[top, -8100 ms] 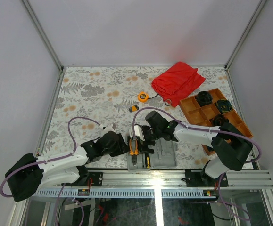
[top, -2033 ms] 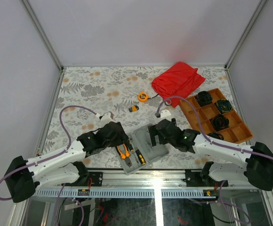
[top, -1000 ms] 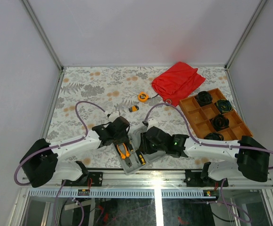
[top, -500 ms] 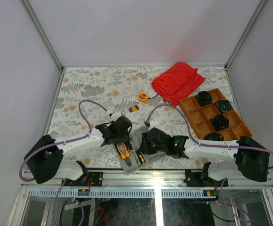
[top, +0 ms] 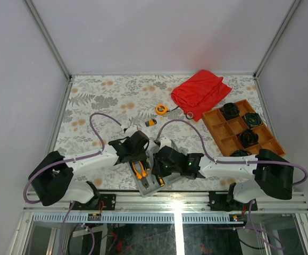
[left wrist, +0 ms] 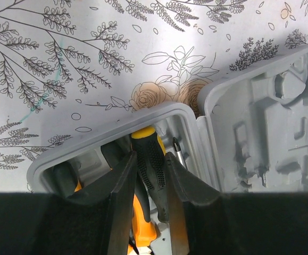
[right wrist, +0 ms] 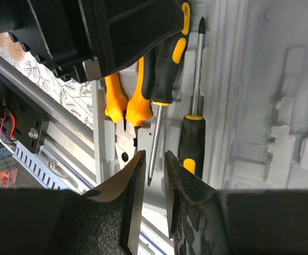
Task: Sort the tools into containers
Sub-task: Adjust the screwdriver in the storage box.
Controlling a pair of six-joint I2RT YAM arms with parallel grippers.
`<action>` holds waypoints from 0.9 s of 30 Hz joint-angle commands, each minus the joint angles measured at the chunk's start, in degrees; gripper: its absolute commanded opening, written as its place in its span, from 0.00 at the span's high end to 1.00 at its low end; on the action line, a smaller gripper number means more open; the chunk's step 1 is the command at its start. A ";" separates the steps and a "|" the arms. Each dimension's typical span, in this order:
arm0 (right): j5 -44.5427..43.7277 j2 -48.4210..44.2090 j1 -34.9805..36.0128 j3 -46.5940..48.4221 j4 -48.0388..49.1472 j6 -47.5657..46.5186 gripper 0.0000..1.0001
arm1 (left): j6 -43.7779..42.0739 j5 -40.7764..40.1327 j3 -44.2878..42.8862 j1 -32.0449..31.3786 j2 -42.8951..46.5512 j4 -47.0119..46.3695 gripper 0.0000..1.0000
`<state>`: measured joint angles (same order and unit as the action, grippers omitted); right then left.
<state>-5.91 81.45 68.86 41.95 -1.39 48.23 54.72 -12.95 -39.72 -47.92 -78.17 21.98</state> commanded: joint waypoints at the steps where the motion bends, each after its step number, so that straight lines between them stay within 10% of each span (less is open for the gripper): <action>1: -0.41 0.61 0.83 3.01 0.56 0.02 0.74 | 0.18 -0.29 0.83 0.19 0.94 -2.38 0.74; 27: 1.21 8.49 3.07 6.19 -4.28 0.67 0.85 | 1.07 0.41 1.67 0.11 2.22 -2.90 0.75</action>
<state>-3.53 89.23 70.96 46.04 -4.05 48.25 54.81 -12.86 -38.68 -47.92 -77.08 21.15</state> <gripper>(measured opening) 0.152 0.254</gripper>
